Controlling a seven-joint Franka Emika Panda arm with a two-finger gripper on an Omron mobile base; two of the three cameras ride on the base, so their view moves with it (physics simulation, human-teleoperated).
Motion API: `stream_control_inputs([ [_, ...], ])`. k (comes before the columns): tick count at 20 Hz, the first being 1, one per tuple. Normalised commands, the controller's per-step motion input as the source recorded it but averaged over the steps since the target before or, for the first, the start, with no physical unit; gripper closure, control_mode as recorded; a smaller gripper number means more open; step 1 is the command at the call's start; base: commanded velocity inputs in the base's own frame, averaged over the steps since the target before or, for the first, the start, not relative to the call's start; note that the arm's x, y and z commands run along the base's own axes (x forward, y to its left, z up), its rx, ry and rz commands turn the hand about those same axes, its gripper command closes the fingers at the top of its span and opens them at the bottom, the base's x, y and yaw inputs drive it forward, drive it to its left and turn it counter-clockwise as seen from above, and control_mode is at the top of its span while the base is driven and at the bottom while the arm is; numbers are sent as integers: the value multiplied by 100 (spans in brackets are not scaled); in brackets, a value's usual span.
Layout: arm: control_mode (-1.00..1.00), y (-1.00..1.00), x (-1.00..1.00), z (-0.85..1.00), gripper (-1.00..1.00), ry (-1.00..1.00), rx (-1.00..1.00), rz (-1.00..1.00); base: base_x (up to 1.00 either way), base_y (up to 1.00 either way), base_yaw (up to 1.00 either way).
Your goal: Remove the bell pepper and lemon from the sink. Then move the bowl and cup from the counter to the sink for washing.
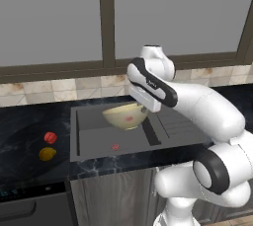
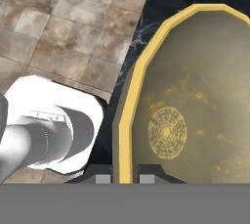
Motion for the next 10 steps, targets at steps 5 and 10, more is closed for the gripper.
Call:
stream_control_inputs([
  [5,-100,19,30,-27,100,-6,2,3,0,0,0],
  [10,-100,7,31,-33,100,-2,1,1,0,0,0],
])
